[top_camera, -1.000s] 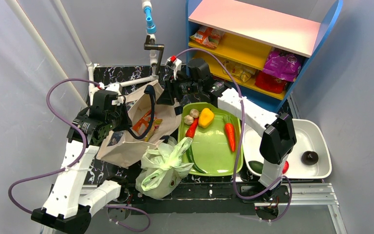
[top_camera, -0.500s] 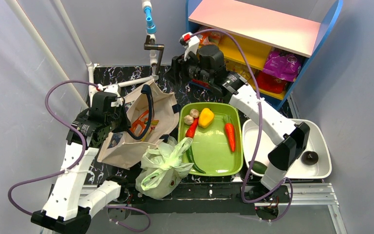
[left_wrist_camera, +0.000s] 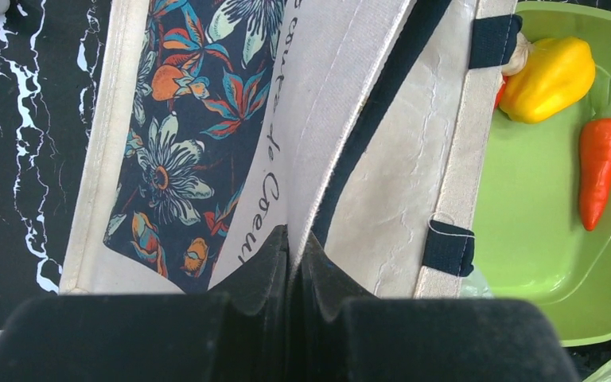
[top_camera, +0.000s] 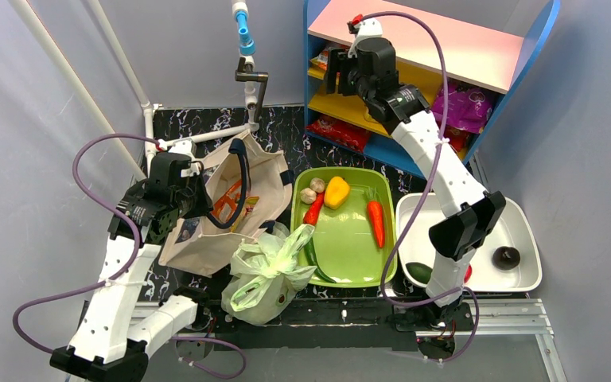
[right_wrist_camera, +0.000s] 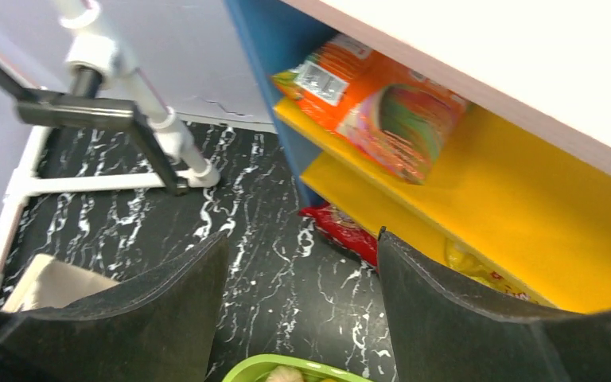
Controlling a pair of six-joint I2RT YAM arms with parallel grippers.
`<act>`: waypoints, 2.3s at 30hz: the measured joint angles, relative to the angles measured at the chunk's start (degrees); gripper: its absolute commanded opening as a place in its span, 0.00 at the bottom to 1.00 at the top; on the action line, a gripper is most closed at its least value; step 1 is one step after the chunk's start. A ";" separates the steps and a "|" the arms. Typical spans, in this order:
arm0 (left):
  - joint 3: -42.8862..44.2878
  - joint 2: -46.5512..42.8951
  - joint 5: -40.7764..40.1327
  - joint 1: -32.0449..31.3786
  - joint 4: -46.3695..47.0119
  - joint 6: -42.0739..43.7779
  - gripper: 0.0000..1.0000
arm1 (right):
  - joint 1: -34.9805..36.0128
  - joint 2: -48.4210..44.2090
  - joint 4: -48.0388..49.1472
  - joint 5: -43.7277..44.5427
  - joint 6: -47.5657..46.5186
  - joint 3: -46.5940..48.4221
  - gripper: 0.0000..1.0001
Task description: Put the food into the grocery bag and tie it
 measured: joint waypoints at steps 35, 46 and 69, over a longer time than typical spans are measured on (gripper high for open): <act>-2.19 -1.55 -4.04 -0.09 0.81 0.52 0.00 | -6.84 6.27 11.82 0.09 8.31 -7.69 0.69; -2.73 -1.53 -4.50 -0.09 1.88 0.72 0.00 | -8.41 -3.39 24.85 -1.29 13.11 -24.44 0.73; -5.35 -6.05 -5.60 -0.37 1.73 3.13 0.00 | -10.27 1.75 37.11 -2.64 15.58 -24.90 0.71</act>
